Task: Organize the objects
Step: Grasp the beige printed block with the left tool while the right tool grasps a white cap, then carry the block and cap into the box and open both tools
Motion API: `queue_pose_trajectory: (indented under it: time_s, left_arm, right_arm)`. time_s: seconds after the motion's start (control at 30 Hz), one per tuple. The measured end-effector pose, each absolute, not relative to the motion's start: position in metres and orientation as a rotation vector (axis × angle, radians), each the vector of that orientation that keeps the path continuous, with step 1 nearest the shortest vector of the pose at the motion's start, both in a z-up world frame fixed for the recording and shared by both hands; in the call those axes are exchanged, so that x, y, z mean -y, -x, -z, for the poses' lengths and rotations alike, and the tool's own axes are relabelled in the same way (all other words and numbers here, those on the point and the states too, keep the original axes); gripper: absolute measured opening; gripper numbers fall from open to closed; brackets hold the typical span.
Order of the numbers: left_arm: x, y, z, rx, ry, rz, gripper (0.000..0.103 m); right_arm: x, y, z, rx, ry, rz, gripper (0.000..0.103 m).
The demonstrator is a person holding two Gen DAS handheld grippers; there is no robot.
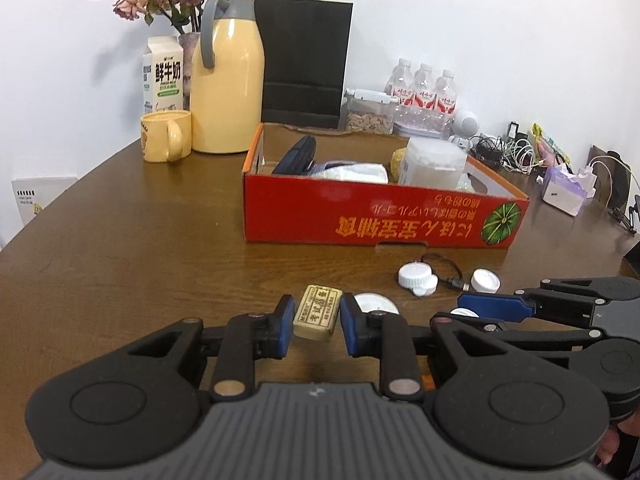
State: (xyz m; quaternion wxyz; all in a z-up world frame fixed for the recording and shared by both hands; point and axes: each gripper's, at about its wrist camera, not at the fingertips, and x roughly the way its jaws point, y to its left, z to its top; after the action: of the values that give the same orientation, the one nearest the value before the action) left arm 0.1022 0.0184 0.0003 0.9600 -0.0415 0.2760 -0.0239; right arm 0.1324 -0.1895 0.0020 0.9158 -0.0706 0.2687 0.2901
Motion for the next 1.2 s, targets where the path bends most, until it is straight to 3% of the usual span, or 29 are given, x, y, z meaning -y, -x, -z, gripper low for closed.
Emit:
queue_pose_trajectory:
  time_s: [0.67,1.2]
  left_arm:
    - [0.001,-0.174,-0.050,-0.443,0.068,0.070,0.025]
    - [0.013,-0.267,-0.063,-0.422,0.076,0.055,0.025]
  right_arm:
    - [0.209,-0.197,-0.065,-0.392,0.132,-0.534,0.027]
    - [0.224,-0.279,-0.080,-0.342,0.085,-0.460,0.027]
